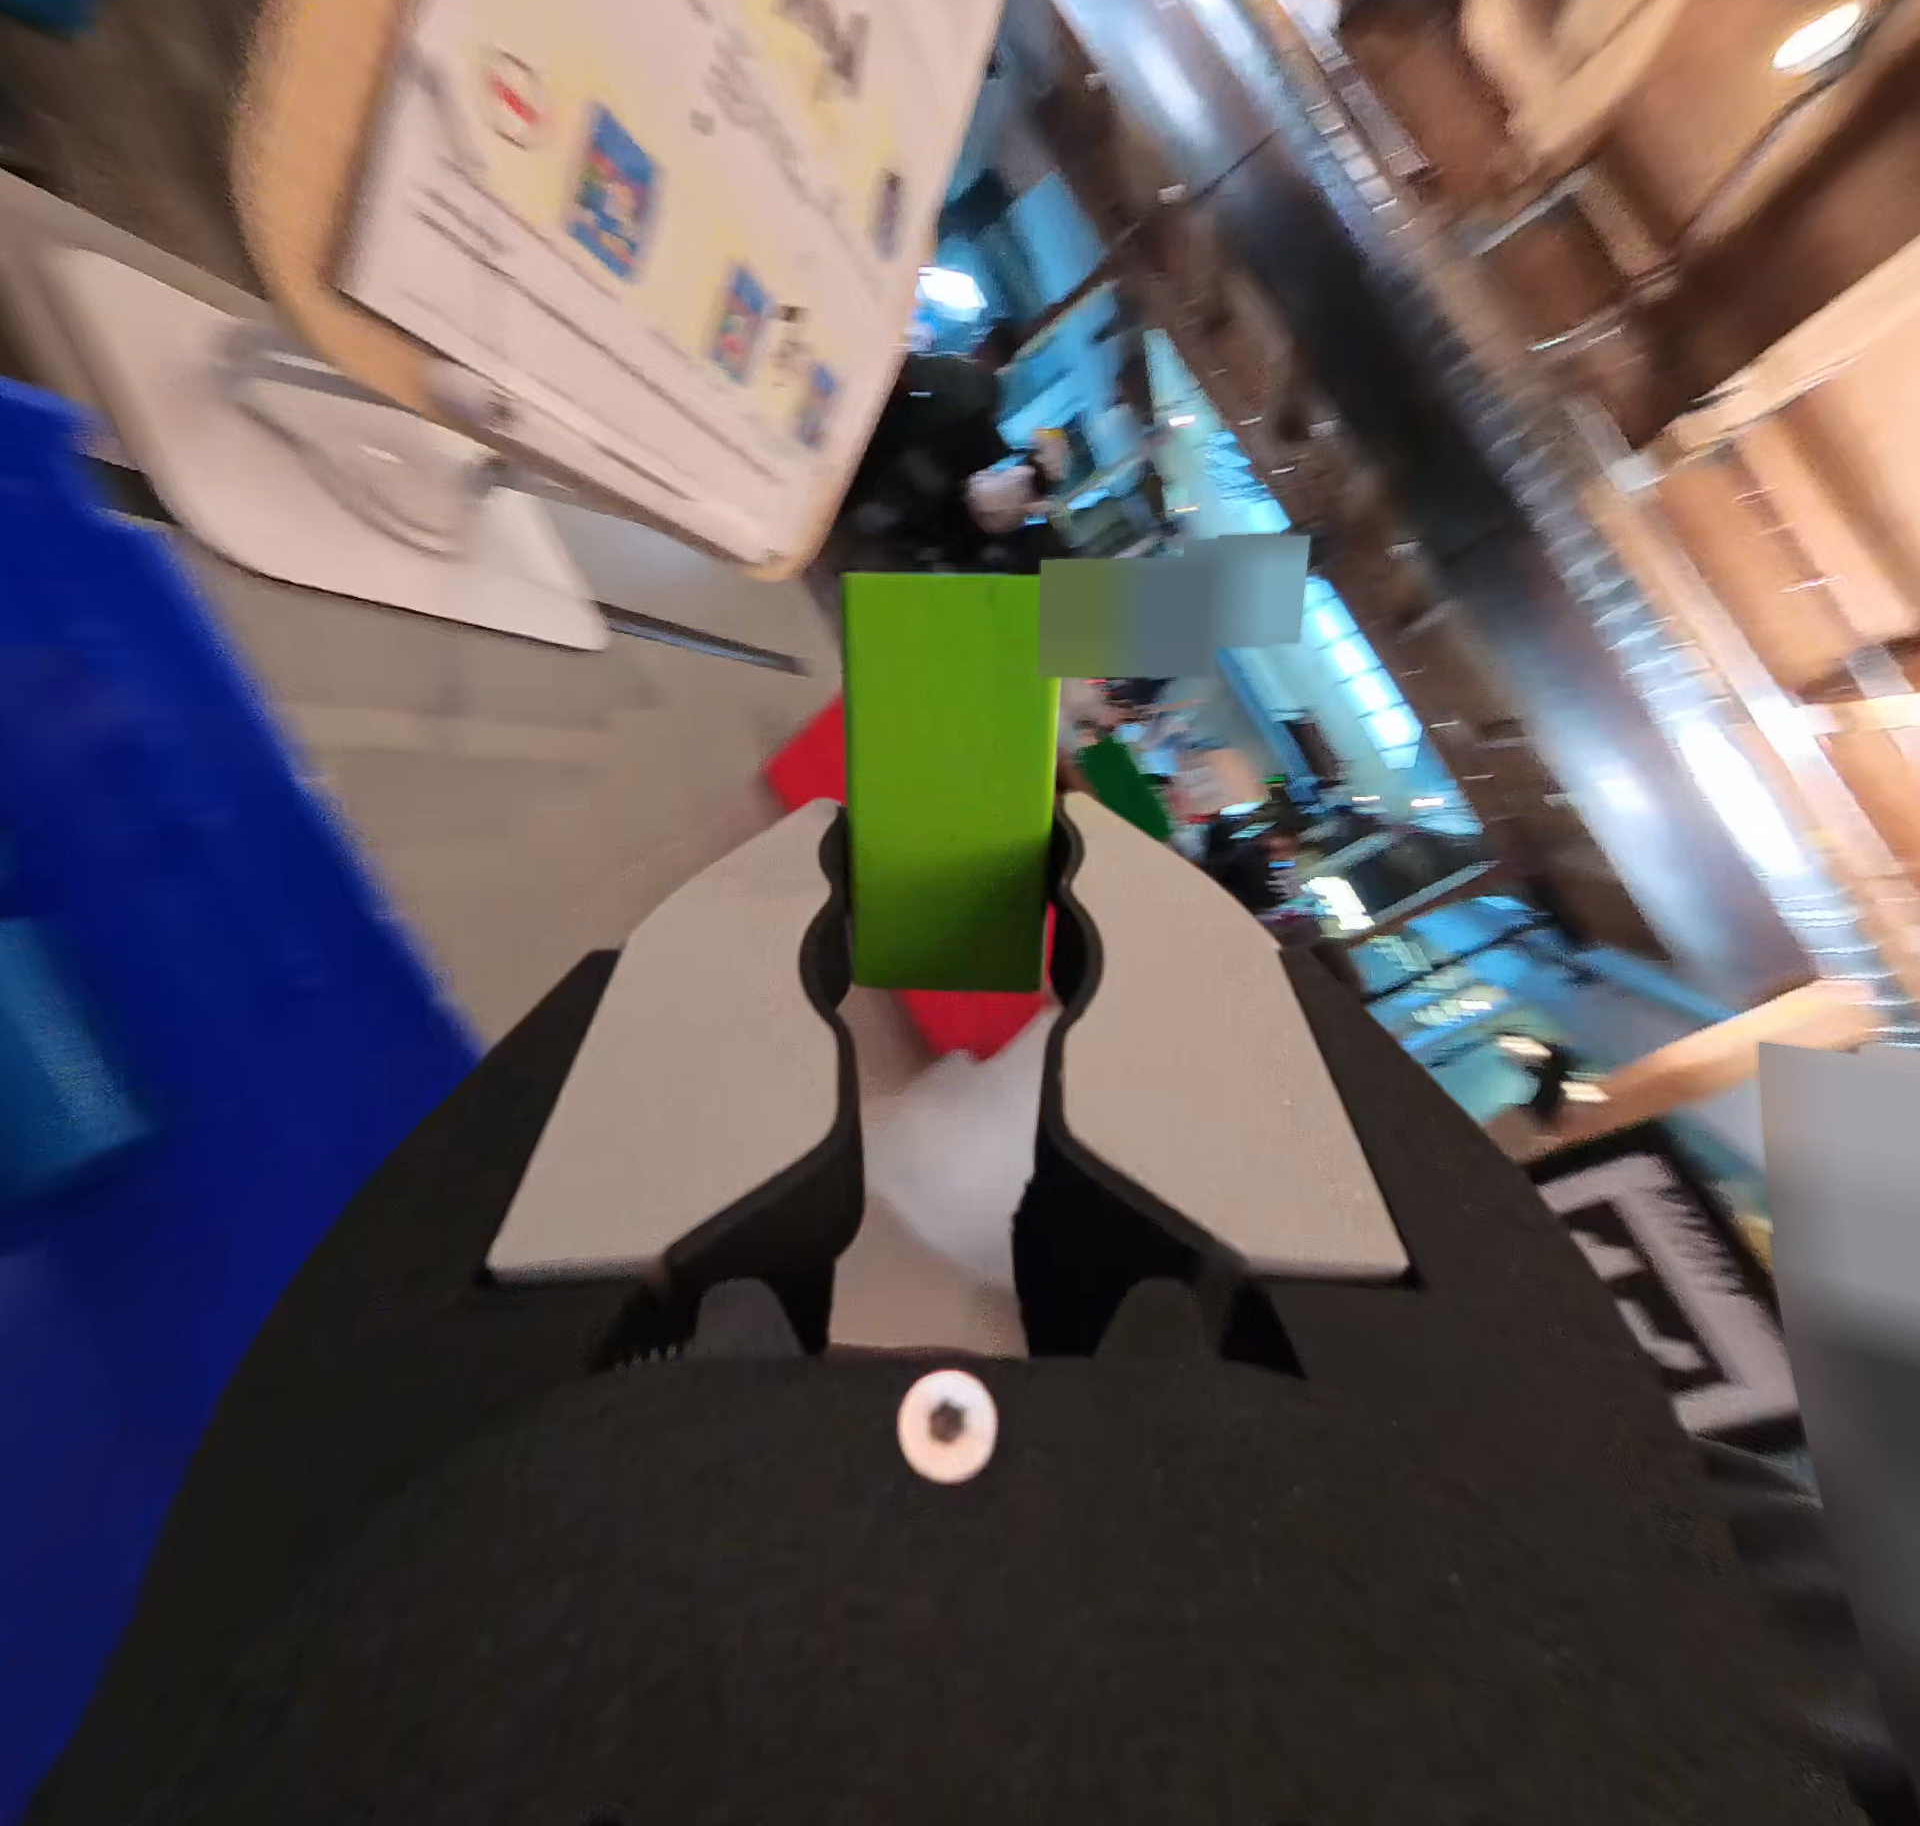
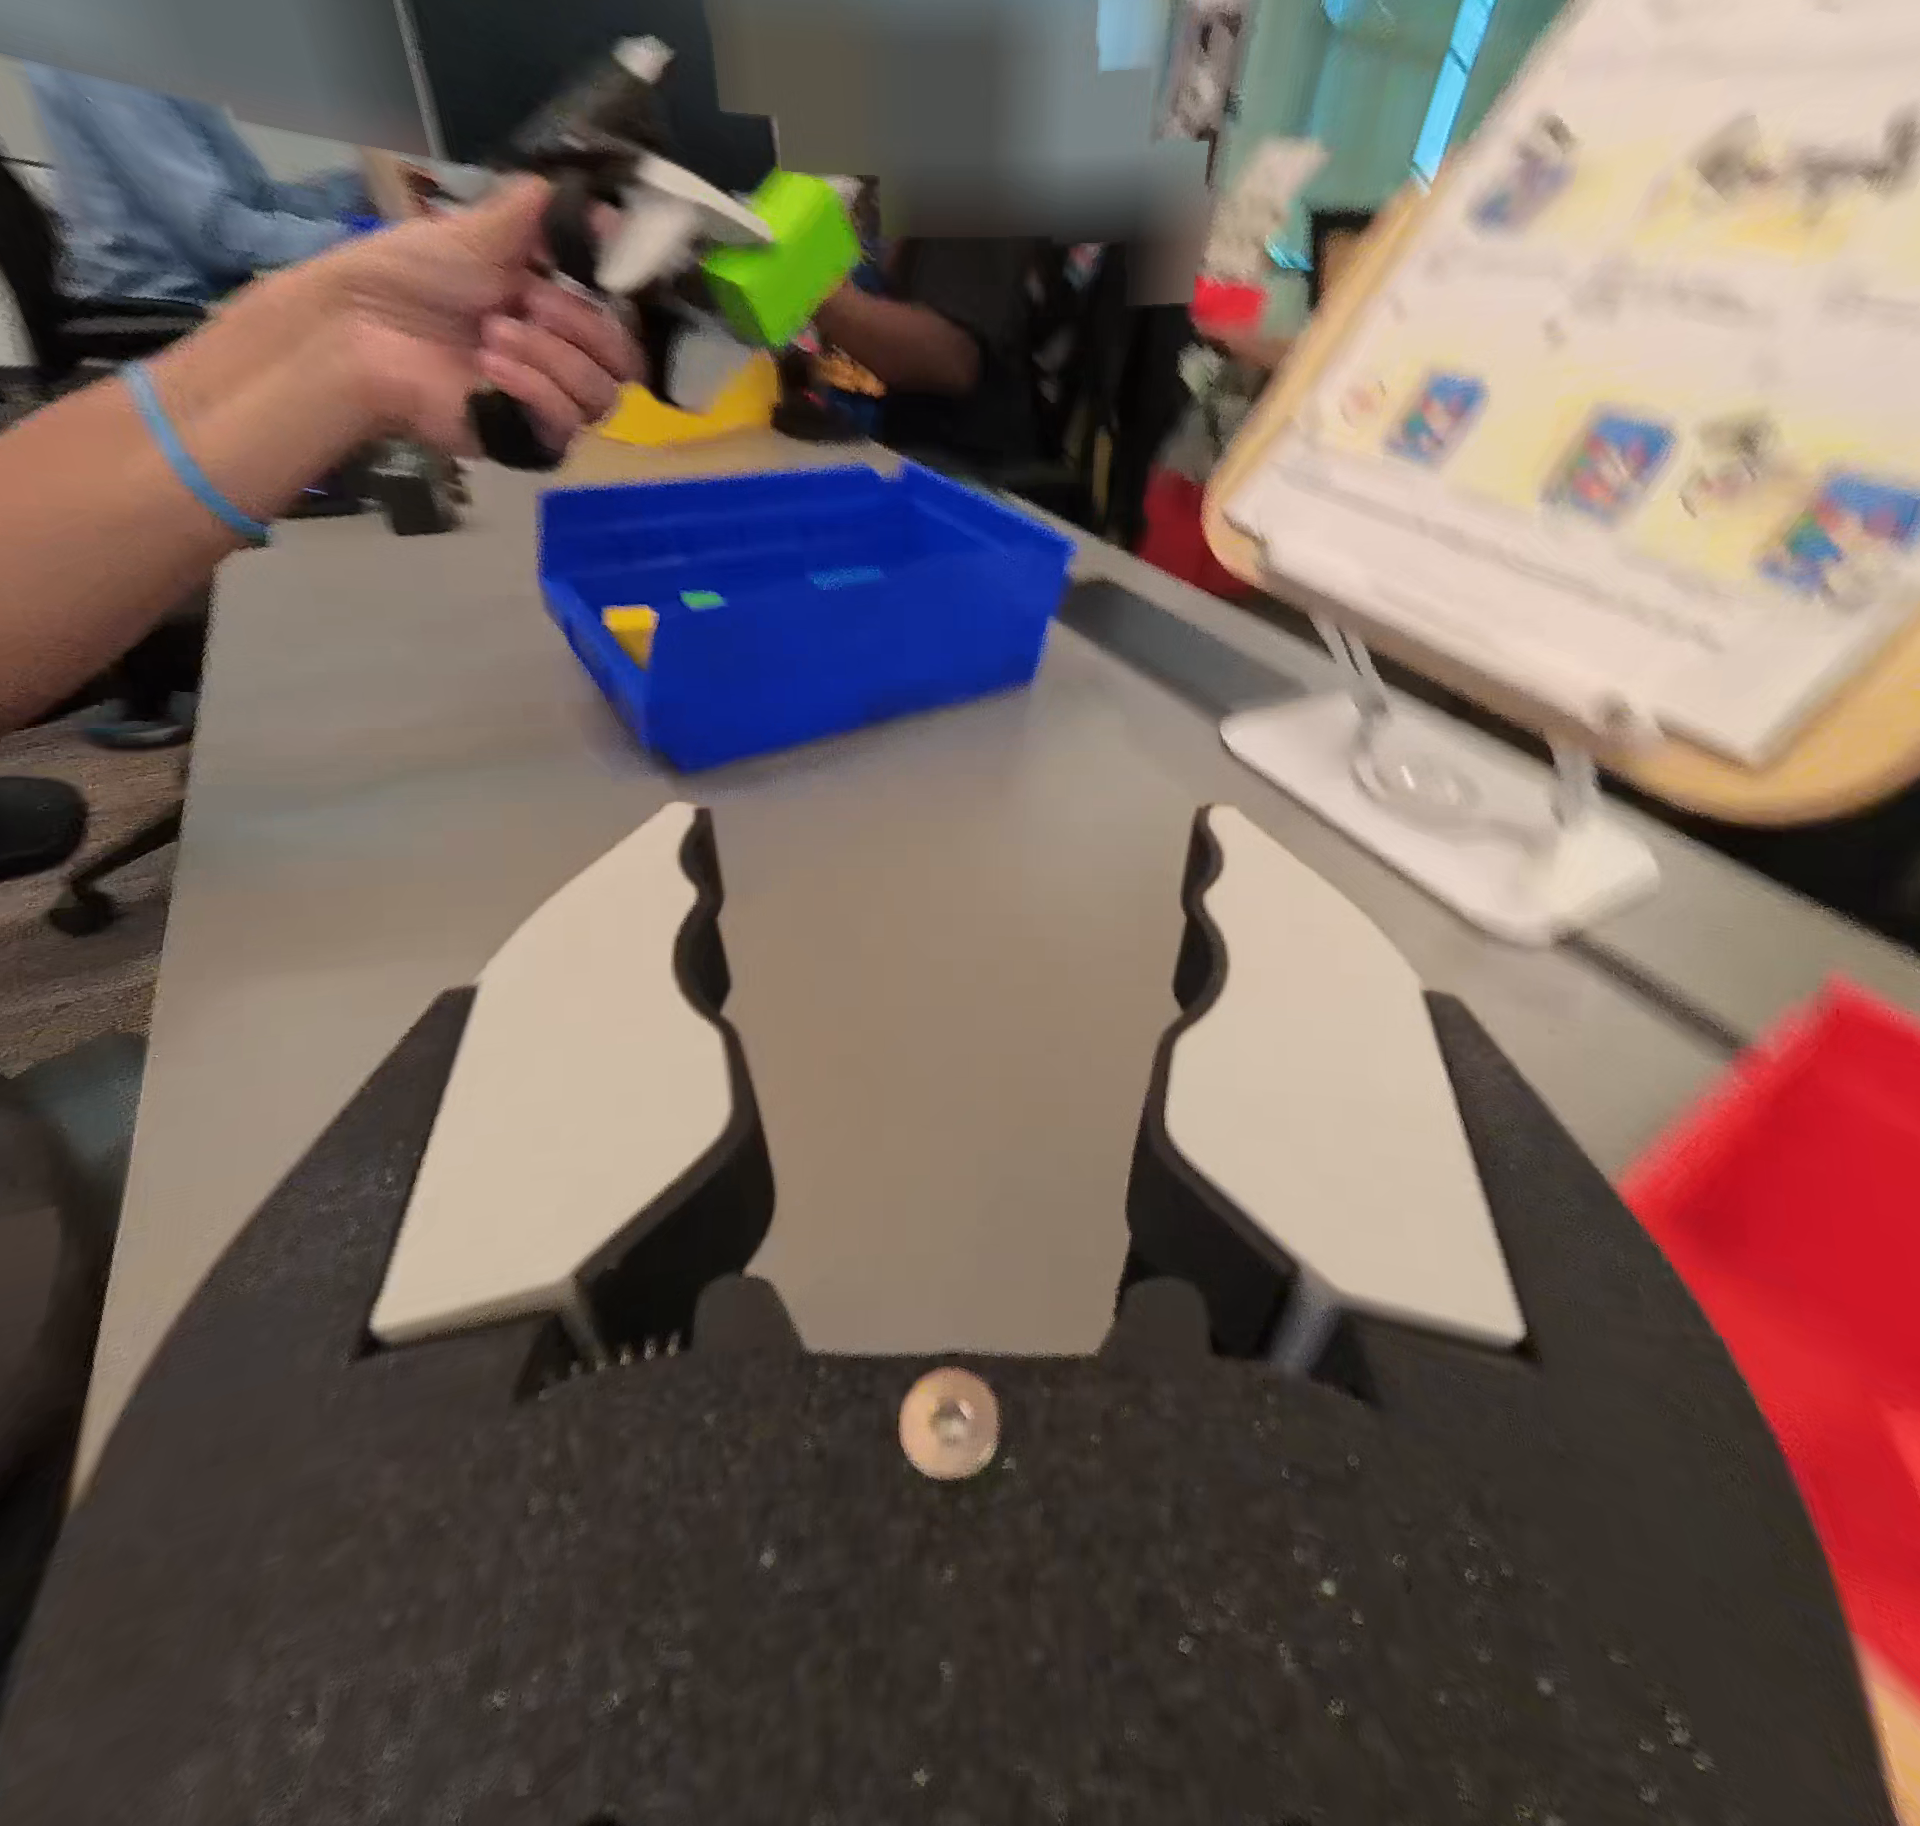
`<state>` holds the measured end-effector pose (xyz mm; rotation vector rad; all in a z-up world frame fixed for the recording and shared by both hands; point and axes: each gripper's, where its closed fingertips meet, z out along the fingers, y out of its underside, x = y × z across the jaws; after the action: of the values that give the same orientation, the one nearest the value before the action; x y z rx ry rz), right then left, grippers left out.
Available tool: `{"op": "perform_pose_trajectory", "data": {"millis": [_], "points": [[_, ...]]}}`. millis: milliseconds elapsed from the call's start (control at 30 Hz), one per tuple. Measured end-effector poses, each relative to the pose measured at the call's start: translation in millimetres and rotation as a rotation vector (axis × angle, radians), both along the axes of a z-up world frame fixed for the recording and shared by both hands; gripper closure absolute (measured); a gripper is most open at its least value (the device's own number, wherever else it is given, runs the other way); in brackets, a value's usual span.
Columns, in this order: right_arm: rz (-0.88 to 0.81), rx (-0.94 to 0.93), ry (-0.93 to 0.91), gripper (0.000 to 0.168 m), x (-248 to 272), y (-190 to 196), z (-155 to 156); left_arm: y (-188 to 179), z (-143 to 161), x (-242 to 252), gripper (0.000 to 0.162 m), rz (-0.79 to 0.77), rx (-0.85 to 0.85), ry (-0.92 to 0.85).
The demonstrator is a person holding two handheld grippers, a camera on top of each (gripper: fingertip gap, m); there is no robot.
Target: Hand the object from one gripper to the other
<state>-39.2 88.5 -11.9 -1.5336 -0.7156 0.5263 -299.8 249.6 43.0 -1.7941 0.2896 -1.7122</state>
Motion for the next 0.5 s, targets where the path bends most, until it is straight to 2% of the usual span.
{"op": "perform_pose_trajectory", "data": {"millis": [33, 100, 167, 267, 500], "points": [[0.070, 0.048, 0.002, 0.080, -17, 6, 9, -10, 5, 13, 0.128, -0.041, -0.027, -0.054], [0.163, 0.134, -0.038, 0.083, -46, 21, 18, -34, 8, 44, 0.128, -0.139, -0.076, -0.117], [0.198, 0.131, -0.085, 0.084, -67, 36, 17, -60, 4, 77, 0.128, -0.249, -0.153, -0.160], [0.271, 0.108, 0.027, 0.086, -89, 40, 29, -96, -7, 121, 0.128, -0.395, -0.258, -0.184], [0.262, 0.167, -0.098, 0.091, -97, 30, 13, -145, -41, 181, 0.128, -0.577, -0.383, -0.152]]}}
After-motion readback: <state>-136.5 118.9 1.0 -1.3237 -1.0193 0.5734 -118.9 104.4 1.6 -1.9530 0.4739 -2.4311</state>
